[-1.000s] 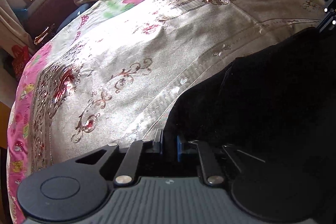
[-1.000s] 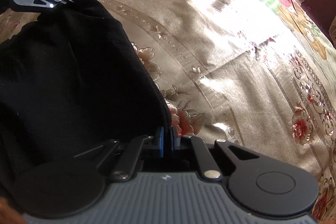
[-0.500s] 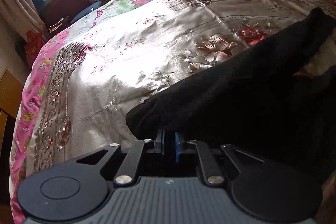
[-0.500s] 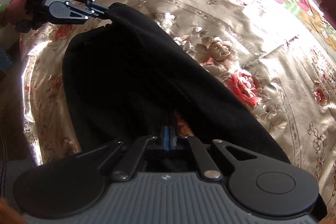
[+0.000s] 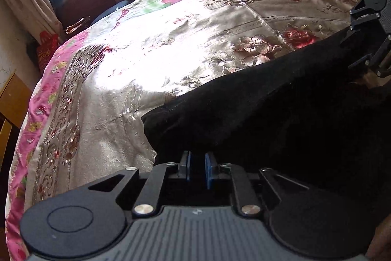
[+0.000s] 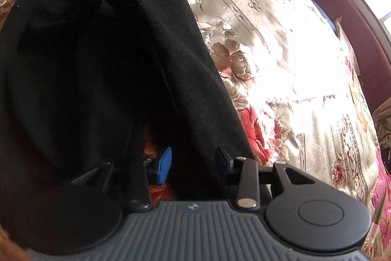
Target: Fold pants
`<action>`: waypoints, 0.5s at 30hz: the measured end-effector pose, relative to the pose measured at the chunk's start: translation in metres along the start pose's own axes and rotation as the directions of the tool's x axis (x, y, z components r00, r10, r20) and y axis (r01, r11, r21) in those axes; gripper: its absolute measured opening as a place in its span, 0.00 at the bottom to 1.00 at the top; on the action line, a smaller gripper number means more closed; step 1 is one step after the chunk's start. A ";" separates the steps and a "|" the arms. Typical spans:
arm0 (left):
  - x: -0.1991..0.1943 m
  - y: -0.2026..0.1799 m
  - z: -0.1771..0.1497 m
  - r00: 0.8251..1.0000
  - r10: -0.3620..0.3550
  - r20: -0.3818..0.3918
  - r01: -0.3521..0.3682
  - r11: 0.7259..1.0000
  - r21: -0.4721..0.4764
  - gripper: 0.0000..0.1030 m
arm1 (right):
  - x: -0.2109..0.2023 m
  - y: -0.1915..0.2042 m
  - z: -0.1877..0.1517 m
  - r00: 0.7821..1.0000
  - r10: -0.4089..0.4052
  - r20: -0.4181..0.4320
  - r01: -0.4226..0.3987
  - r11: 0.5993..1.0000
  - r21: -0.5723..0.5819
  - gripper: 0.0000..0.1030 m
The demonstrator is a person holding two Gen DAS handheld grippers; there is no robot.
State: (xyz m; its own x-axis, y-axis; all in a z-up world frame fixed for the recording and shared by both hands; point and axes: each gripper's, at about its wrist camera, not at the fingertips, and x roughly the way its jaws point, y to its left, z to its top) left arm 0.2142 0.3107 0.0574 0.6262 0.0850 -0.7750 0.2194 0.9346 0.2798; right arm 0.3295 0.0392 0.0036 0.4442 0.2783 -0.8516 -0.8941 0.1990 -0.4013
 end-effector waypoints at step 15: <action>0.050 -0.037 0.000 0.990 0.133 0.051 -0.143 0.917 0.372 0.55 | -0.010 -0.039 0.018 0.996 0.079 0.047 -0.088 0.960 0.264 0.07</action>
State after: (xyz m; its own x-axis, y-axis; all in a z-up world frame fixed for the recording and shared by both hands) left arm 0.2380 0.2803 0.0083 0.6874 0.1910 -0.7007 0.3900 0.7168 0.5780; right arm 0.3610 0.0458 0.0345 0.3749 0.3366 -0.8638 -0.8825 0.4149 -0.2213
